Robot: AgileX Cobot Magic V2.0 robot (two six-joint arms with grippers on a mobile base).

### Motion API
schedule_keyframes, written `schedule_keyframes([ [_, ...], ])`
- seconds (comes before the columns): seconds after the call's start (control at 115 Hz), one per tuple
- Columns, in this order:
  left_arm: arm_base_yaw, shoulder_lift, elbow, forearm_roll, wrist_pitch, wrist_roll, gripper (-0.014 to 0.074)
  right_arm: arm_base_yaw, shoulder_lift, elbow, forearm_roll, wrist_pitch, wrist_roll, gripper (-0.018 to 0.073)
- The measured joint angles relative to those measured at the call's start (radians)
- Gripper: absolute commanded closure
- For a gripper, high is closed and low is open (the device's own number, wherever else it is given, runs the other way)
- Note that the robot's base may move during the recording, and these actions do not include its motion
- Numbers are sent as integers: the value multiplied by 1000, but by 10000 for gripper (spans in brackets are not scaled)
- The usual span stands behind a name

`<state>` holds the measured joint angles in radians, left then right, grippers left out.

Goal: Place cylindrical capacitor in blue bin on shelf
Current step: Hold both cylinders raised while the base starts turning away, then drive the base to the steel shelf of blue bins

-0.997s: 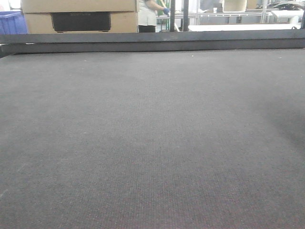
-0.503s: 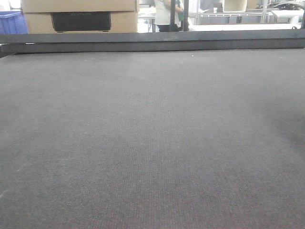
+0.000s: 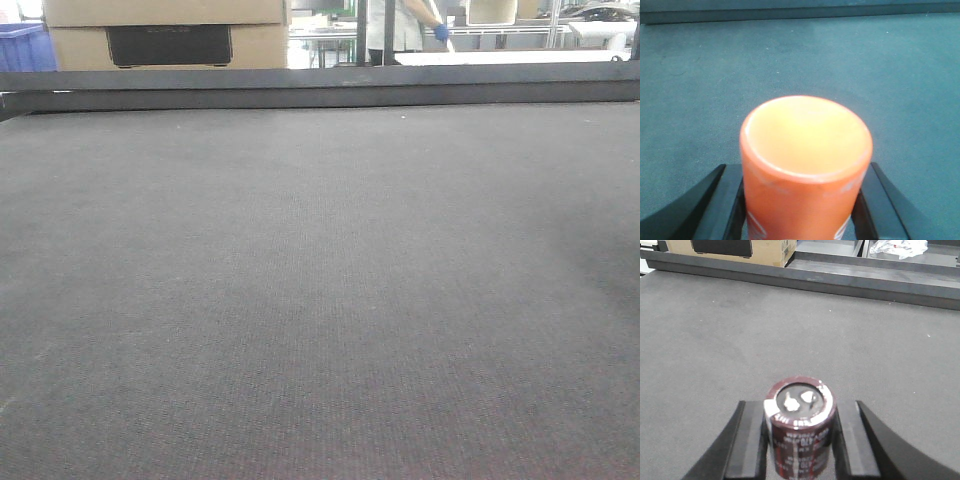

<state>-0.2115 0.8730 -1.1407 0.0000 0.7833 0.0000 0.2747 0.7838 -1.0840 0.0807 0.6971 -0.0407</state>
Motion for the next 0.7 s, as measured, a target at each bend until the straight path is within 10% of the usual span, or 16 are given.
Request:
schedule_keyframes([
  [0.702, 0, 0, 0, 0, 0, 0, 707, 6, 29, 0, 6, -2, 0, 721],
])
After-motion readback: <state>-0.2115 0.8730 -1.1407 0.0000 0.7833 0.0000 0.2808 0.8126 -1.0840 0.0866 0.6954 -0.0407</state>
